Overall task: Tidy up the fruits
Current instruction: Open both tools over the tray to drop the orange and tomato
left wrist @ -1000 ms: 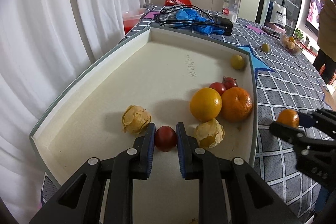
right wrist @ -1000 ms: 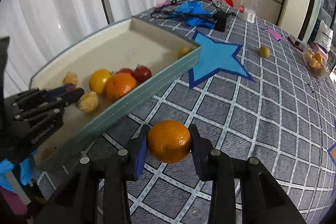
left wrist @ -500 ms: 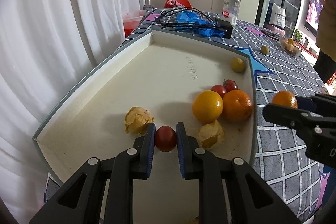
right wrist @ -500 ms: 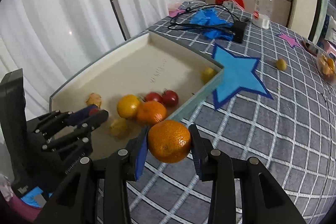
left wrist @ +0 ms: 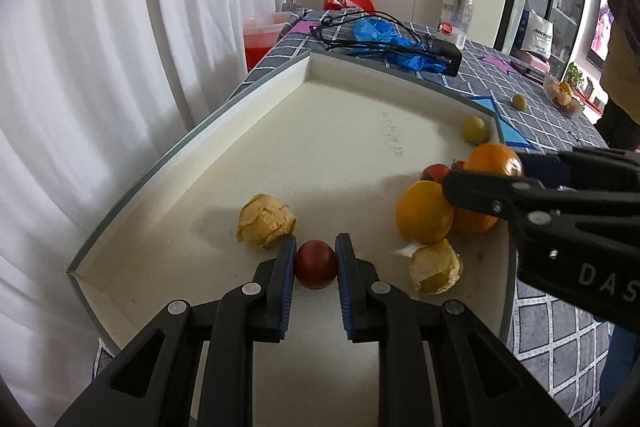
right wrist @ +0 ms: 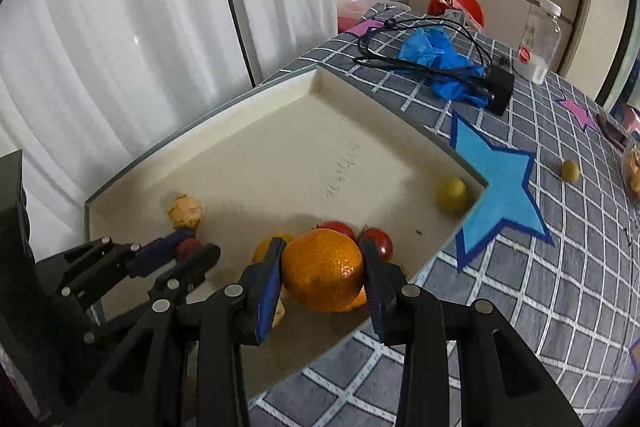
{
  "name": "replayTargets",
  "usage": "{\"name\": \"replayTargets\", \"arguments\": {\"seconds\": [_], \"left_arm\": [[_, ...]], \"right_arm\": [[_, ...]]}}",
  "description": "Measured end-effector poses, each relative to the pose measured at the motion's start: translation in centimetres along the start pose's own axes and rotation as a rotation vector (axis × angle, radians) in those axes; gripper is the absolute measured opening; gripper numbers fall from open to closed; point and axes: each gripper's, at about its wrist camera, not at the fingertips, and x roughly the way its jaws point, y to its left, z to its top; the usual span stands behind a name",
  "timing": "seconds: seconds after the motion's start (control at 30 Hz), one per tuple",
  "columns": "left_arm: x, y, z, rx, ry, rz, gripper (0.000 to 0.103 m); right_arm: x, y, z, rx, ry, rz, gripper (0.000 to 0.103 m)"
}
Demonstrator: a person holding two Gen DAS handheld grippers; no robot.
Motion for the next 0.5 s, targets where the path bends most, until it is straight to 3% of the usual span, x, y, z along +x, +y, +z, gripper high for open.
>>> {"name": "replayTargets", "arguments": {"seconds": [0.4, 0.43, 0.5], "left_arm": [[0.4, -0.2, 0.1, 0.013, 0.002, 0.018, 0.022], [0.4, -0.2, 0.1, 0.013, 0.003, 0.017, 0.022], [0.4, -0.1, 0.1, 0.013, 0.004, 0.013, 0.027]], "right_arm": [[2.5, 1.0, 2.4, -0.004, 0.018, -0.035, 0.039], [2.5, 1.2, 2.4, -0.009, 0.020, -0.033, 0.042], [2.4, 1.3, 2.3, -0.013, 0.024, -0.030, 0.060]]}}
